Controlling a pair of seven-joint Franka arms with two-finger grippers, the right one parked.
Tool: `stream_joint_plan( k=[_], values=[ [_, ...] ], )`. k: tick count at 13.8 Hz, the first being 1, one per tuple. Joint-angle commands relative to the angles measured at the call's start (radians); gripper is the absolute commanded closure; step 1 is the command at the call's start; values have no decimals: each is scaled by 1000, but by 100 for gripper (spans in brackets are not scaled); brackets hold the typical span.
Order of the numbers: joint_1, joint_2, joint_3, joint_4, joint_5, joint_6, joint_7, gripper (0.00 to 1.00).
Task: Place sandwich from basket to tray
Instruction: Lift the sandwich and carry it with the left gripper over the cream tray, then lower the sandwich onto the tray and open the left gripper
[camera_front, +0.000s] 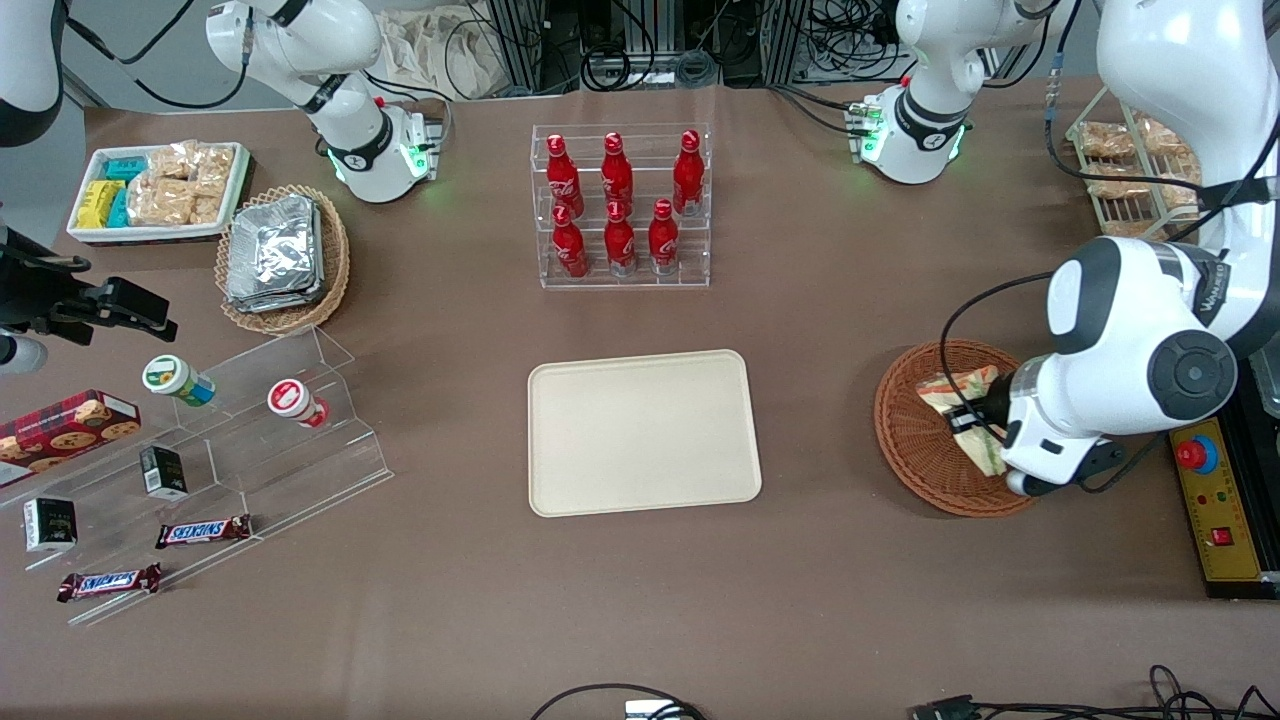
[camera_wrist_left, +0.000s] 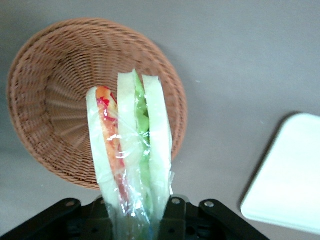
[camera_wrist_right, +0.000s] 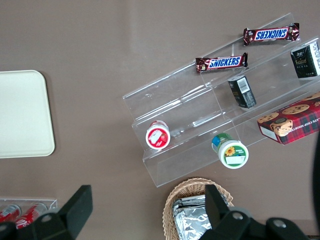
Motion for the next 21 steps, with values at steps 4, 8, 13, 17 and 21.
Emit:
stream_joint_plan(
  k=[4, 8, 13, 17, 21],
  values=[
    [-104, 114, -72, 85, -5, -6, 37, 92],
    [-228, 257, -75, 201, -8, -3, 8, 94],
    [-320, 380, -72, 215, 6, 153, -37, 94],
    [-363, 443, -72, 217, 35, 244, -38, 94],
    [-366, 466, -72, 214, 33, 250, -38, 88]
  ],
)
